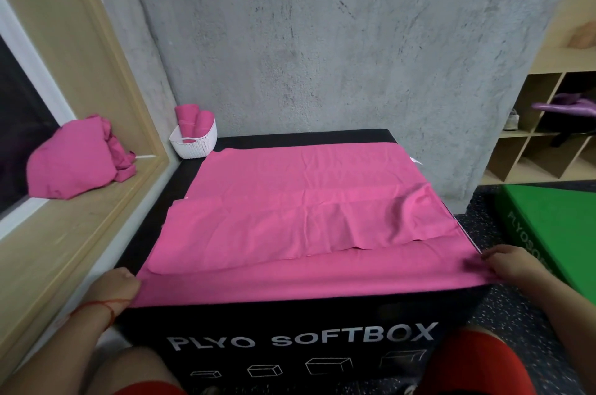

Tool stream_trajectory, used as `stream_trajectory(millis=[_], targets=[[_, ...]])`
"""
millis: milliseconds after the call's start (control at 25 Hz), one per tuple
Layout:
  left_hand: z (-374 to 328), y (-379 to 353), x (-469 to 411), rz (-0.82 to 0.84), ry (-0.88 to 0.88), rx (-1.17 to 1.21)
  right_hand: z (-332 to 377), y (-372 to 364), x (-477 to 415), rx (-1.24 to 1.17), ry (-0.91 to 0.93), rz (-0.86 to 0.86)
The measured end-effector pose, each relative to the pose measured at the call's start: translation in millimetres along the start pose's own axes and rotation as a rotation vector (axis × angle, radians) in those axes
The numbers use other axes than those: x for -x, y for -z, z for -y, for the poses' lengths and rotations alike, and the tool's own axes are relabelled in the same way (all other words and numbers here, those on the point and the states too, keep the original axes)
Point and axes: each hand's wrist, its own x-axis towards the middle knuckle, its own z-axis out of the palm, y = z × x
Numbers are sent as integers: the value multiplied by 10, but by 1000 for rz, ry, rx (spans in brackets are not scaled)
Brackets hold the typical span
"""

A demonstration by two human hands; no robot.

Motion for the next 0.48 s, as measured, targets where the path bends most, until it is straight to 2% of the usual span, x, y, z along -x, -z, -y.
stream_trajectory(millis=[80, 240, 480], targets=[[-6, 34, -18, 36, 9, -88, -22, -4, 21, 78, 15, 10], [154, 69, -60, 77, 21, -102, -122, 142, 158, 163, 52, 2], [-61, 84, 88, 62, -43, -18, 202, 41, 271, 115, 166, -5]])
